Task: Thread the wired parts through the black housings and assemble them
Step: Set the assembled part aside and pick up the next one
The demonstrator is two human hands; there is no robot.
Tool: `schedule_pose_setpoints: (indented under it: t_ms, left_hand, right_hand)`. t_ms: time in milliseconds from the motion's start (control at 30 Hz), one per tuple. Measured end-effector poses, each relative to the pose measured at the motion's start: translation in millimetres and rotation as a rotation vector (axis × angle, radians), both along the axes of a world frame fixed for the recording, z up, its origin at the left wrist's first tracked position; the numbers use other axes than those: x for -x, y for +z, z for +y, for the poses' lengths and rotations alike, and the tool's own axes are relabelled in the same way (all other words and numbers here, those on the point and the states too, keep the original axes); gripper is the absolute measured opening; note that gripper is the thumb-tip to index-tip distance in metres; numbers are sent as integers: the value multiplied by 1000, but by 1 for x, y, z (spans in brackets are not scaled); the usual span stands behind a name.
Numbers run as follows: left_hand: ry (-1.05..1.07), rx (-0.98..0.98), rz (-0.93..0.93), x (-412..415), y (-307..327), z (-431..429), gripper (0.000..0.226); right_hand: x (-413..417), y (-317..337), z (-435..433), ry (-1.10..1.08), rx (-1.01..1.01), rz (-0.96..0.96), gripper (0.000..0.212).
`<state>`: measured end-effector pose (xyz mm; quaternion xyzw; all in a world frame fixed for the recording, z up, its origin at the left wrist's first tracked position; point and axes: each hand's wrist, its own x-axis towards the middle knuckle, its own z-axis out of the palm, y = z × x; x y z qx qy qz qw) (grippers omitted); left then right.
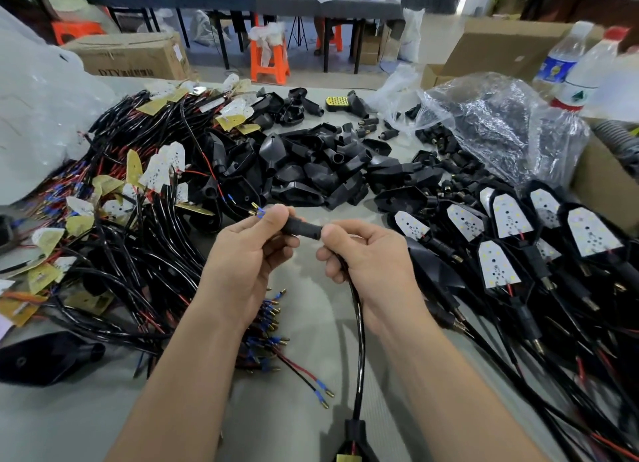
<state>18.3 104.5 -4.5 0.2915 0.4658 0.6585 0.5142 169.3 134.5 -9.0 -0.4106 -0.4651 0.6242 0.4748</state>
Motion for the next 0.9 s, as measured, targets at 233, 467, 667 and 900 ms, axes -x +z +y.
schedule_pose_setpoints:
  t_ms: [233, 467, 667, 900]
  left_hand:
    - [309, 45, -5, 2, -2, 12, 28]
    - [84, 22, 92, 1, -6, 7, 26]
    - [213, 49, 114, 3, -8, 8, 35]
    - [157, 67, 139, -2, -9, 5, 33]
  right_hand:
    - [-10, 3, 4, 313, 119, -189, 15]
    - [-9, -3, 4, 196, -50, -261, 16]
    - [-8, -3, 2, 193, -68, -209, 10]
    - [-2, -1, -7, 113, -72, -310, 19]
